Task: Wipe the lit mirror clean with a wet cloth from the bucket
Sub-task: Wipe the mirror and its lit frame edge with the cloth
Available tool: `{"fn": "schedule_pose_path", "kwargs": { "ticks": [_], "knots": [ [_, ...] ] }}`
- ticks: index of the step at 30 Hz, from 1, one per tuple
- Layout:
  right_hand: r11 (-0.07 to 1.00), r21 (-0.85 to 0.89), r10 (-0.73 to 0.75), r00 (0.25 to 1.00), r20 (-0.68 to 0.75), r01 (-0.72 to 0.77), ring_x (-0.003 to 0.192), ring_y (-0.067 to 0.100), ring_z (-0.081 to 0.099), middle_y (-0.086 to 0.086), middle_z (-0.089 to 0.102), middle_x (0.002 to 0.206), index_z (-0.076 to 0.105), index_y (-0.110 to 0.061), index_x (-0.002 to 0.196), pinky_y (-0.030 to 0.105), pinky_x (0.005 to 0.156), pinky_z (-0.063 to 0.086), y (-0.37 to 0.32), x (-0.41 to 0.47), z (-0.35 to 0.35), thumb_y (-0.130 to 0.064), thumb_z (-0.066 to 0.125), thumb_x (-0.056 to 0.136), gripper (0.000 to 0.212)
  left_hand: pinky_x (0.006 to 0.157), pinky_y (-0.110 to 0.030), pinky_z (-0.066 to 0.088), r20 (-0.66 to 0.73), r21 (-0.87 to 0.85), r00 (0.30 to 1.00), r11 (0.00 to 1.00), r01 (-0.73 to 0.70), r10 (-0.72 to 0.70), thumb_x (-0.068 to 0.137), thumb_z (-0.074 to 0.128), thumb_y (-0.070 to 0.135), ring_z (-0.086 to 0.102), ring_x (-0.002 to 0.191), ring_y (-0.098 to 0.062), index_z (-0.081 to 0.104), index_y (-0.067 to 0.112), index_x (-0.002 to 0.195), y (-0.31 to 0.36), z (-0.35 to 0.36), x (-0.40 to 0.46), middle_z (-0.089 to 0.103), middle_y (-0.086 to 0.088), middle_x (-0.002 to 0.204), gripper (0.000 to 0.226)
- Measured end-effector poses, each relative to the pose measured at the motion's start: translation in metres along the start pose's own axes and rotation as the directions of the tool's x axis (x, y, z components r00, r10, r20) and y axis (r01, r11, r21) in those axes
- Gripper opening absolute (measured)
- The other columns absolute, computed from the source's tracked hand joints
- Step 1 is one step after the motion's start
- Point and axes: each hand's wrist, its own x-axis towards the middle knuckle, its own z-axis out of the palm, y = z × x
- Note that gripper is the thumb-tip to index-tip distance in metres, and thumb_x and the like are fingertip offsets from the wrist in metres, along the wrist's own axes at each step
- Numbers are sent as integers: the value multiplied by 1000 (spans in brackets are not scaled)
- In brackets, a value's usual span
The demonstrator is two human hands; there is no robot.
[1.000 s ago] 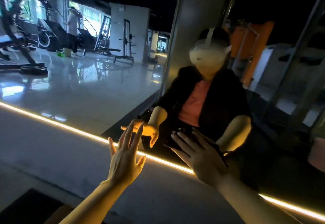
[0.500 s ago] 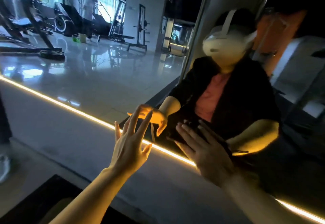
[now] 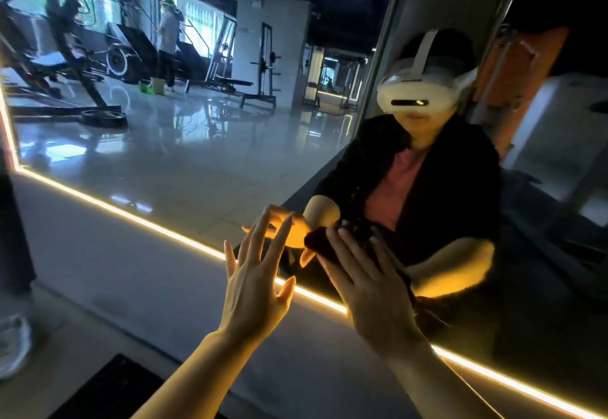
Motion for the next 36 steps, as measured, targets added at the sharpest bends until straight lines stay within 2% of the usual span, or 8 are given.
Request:
{"fn": "schedule_pose_path", "kwargs": {
  "ticks": [5, 8, 12, 20, 23, 27, 33, 36],
  "knots": [
    [813, 177, 582, 764, -279, -554, 149, 35, 19, 18, 27, 159, 40, -12, 150, 54, 122, 8, 36, 35, -17, 4, 54, 92, 62, 110, -72, 17, 21, 5, 999, 999, 37, -37, 68, 88, 17, 28, 142, -23, 10, 38, 155, 4, -1, -4, 2, 3, 164, 119],
    [991, 42, 127, 987, -94, -124, 151, 34, 12, 18, 23, 160, 41, -13, 150, 52, 122, 3, 5, 9, 3, -3, 32, 100, 52, 111, -71, 19, 17, 22, 997, 997, 77, -77, 71, 86, 18, 32, 142, -31, 7, 40, 154, 15, -8, 1, 4, 1, 164, 116],
    [956, 13, -292, 949, 119, 292, 149, 32, 11, 17, 31, 156, 53, -14, 141, 49, 121, 6, -3, -18, 11, -9, 42, 91, 52, 111, -68, 25, 11, -7, 993, 993, 119, -119, 73, 84, 16, 32, 142, -28, 4, 44, 152, 20, -3, -13, 7, 2, 163, 116],
    [909, 104, 417, 873, -255, -404, 150, 33, 17, 18, 26, 160, 37, -12, 151, 55, 122, 11, 42, 74, -27, 2, 46, 97, 57, 112, -70, 18, -76, -169, 963, 955, 244, -259, 73, 83, 10, 25, 136, -10, 12, 37, 153, 2, 3, -11, 13, -1, 163, 110],
    [999, -16, -52, 998, -31, 51, 151, 35, 10, 18, 20, 161, 35, -13, 151, 52, 122, 6, -7, 42, 5, -4, 41, 92, 60, 106, -71, 30, -129, -199, 957, 953, 230, -259, 72, 83, 9, 29, 138, -18, 20, 30, 154, -9, -4, 4, 19, -5, 161, 105],
    [911, -18, -401, 892, 208, 413, 150, 32, 14, 17, 28, 158, 51, -15, 142, 51, 120, 16, -19, 28, 14, -9, 38, 93, 52, 107, -70, 29, -75, -134, 978, 974, 181, -192, 71, 84, 10, 40, 138, -33, 25, 30, 154, -29, -9, 3, 14, -3, 163, 104],
    [901, 108, 434, 873, -221, -420, 150, 32, 18, 17, 26, 160, 39, -14, 150, 52, 122, 9, 9, 124, -22, 1, 48, 96, 57, 105, -71, 31, -64, -81, 995, 994, 78, -83, 68, 86, 10, 48, 130, -33, 21, 35, 153, -60, -32, 17, 19, -6, 161, 110],
    [927, 81, 374, 901, -219, -365, 151, 33, 16, 18, 24, 160, 34, -13, 153, 52, 122, 8, -13, 133, -11, 1, 47, 96, 60, 107, -73, 25, -64, -74, 995, 994, 77, -82, 68, 87, 10, 50, 128, -34, 22, 35, 152, -75, -41, 24, 20, -7, 161, 109]
  ]
}}
